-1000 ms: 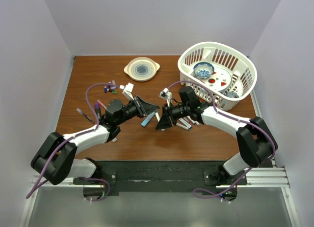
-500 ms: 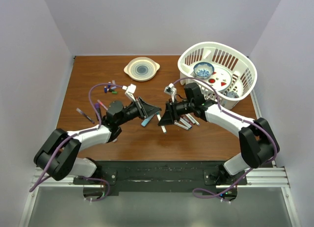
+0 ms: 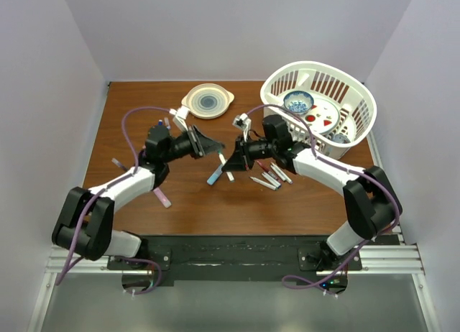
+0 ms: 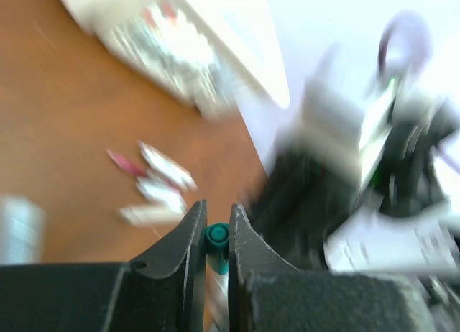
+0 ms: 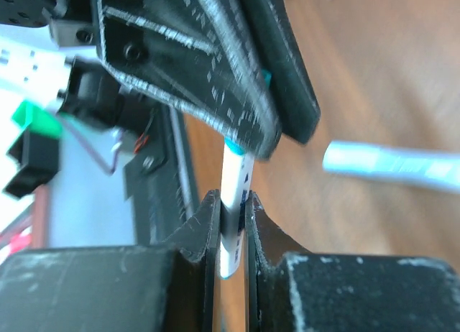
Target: Open the pen caps
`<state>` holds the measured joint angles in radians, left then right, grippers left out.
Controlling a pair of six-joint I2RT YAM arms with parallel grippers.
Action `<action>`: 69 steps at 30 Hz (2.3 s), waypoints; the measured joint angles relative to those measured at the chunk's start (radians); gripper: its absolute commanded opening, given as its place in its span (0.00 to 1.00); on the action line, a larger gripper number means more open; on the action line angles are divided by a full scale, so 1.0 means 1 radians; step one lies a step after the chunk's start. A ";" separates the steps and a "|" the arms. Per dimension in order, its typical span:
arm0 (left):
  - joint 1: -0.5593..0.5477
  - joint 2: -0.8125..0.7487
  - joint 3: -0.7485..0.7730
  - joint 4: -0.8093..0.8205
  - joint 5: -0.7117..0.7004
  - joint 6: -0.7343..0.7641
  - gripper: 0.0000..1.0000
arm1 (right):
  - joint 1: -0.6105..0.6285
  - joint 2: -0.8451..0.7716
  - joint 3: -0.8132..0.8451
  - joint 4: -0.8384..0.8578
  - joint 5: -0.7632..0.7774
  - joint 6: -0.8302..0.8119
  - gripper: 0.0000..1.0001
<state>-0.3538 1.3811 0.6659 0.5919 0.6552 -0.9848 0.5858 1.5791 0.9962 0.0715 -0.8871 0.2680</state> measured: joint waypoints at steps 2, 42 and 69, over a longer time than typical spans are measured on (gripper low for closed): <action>0.066 0.000 0.049 -0.008 -0.035 0.002 0.00 | 0.011 0.003 0.002 -0.026 -0.025 -0.011 0.00; 0.491 0.504 0.381 -0.459 -0.503 0.280 0.56 | 0.015 0.003 0.055 -0.484 0.014 -0.464 0.00; 0.523 -0.209 -0.027 -0.796 -0.383 0.462 0.77 | 0.077 0.137 0.092 -0.644 0.718 -0.691 0.07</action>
<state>0.1692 1.1725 0.6392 -0.2043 0.2718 -0.5224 0.6628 1.7157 1.0885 -0.5728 -0.1688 -0.4229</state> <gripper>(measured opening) 0.778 0.125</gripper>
